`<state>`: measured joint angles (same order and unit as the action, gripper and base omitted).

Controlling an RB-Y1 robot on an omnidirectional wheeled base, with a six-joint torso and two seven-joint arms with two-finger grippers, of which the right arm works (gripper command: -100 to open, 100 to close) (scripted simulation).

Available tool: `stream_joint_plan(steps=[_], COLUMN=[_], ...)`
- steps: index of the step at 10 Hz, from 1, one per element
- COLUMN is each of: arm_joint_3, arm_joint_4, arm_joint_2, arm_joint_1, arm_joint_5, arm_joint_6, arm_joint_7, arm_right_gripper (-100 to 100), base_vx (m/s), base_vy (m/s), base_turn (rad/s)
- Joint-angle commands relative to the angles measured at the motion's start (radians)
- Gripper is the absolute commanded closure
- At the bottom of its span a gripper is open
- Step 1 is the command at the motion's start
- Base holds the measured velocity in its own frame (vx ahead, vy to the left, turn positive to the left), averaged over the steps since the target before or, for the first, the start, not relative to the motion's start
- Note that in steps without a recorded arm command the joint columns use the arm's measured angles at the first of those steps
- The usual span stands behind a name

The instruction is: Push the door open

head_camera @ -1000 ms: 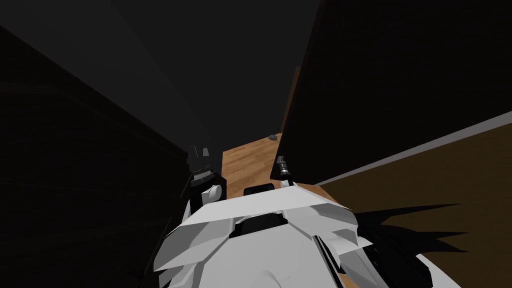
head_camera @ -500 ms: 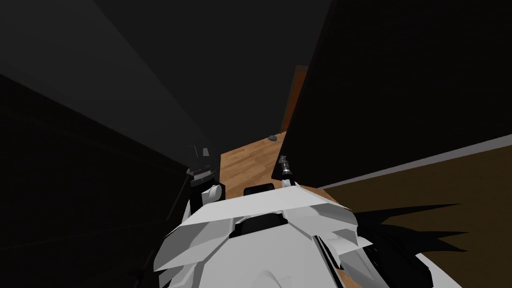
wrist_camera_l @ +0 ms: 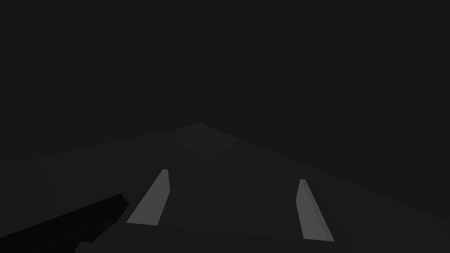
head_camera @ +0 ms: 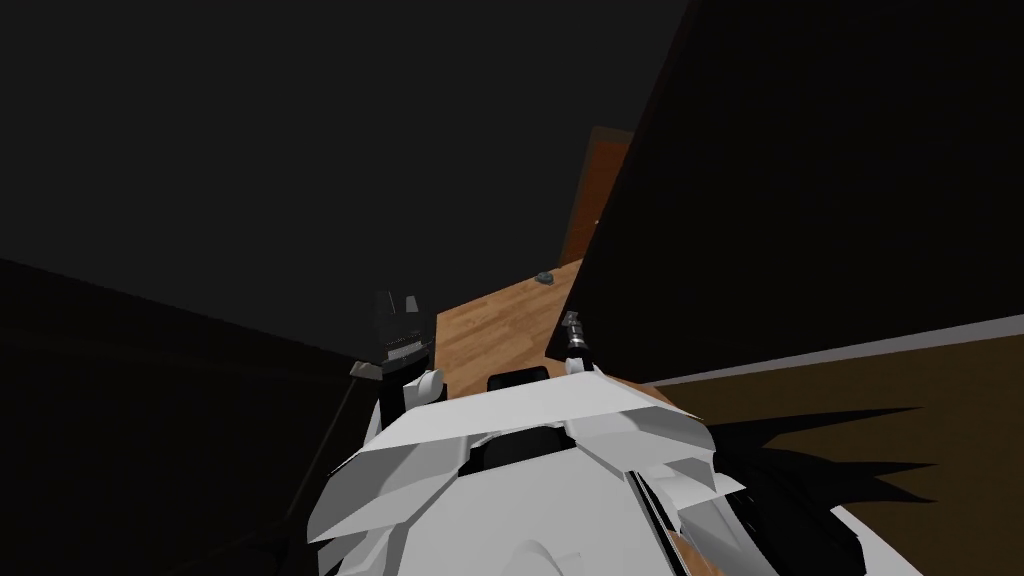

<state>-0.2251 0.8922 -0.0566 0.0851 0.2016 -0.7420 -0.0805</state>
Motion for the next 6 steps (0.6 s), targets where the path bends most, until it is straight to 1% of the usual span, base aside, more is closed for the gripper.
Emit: stream_joint_plan(steps=[1,2,3,4,6], arm_joint_3=[-0.022,-0.031,-0.021,-0.040,-0.057], arm_joint_4=[0.004,0.004,0.006,0.006,0.006], arm_joint_2=[0.001,0.005,0.006,-0.002,-0.008], arm_joint_1=[0.000,0.000,0.005,0.005,0.006], arm_joint_5=[0.010,0.015,0.011,0.021,0.030], arm_joint_6=[0.000,0.001,0.006,0.004,0.003], arm_joint_7=[-0.008,-0.010,-0.008,-0.014,-0.020], arm_right_gripper=[100,100,100,100,100], base_vx=[0.170,0.190,0.091,0.136,0.215], base_vy=[0.044,0.033,0.010,0.010,-0.013], base_turn=[-0.060,-0.072,-0.025,-0.039,-0.043])
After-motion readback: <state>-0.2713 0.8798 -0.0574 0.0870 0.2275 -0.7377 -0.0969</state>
